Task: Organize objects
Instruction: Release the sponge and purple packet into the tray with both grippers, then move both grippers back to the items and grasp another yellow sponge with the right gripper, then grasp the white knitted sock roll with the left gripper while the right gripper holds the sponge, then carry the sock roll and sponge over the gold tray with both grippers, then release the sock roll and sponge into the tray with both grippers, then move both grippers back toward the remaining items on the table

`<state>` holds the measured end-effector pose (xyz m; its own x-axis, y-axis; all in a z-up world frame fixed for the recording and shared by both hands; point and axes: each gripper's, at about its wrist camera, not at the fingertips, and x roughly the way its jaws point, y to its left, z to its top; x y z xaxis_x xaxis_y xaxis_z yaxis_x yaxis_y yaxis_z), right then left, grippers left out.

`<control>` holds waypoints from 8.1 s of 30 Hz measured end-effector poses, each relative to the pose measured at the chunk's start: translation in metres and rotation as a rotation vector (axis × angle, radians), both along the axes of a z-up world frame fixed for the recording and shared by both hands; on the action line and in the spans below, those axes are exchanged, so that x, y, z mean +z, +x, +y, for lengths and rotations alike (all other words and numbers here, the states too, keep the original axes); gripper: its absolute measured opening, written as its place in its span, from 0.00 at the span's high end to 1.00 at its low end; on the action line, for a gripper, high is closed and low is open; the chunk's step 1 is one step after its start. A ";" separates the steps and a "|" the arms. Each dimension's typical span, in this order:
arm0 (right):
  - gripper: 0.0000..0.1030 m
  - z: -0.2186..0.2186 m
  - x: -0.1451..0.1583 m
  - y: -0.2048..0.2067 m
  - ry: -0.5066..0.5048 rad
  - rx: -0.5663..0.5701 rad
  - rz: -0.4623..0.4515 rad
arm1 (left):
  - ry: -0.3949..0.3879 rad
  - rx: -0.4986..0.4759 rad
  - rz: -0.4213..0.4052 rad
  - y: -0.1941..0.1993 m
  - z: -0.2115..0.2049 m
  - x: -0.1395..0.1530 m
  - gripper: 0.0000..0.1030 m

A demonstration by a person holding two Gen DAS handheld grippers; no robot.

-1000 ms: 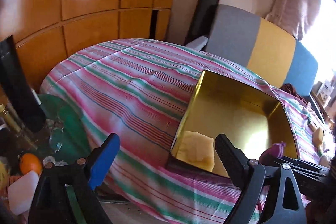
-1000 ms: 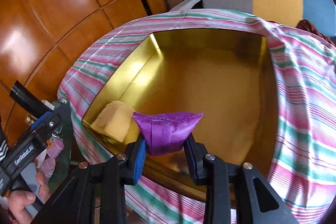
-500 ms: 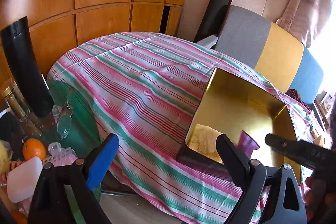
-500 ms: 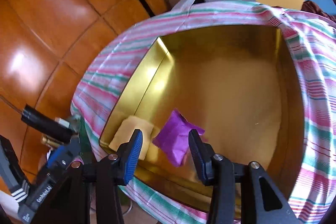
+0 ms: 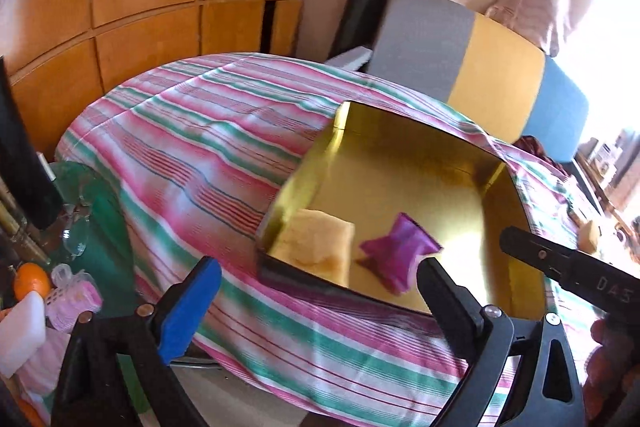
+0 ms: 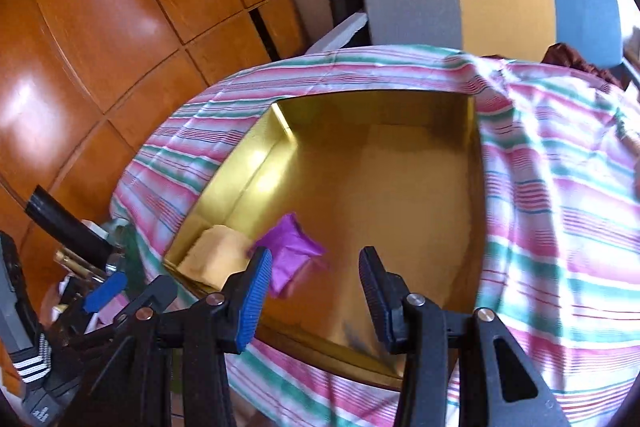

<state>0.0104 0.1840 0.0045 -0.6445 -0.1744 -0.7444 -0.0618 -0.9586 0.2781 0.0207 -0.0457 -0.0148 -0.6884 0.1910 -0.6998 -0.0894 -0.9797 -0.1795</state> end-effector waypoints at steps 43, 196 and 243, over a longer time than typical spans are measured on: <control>0.55 0.299 -0.059 0.220 0.155 -0.744 -0.051 | -0.138 -0.639 -0.057 0.085 0.258 0.000 0.01; 0.61 -0.012 -0.012 0.023 0.131 0.063 0.101 | 0.062 0.020 0.055 -0.063 0.012 0.009 0.06; 0.37 0.104 0.009 0.088 0.046 -0.303 0.163 | 0.081 -0.228 0.093 0.023 0.105 0.037 0.00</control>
<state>0.0988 0.2879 0.0130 -0.7730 0.0742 -0.6301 -0.3038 -0.9151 0.2650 0.0433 0.0596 0.0222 -0.6817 0.4019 -0.6114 -0.3263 -0.9149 -0.2376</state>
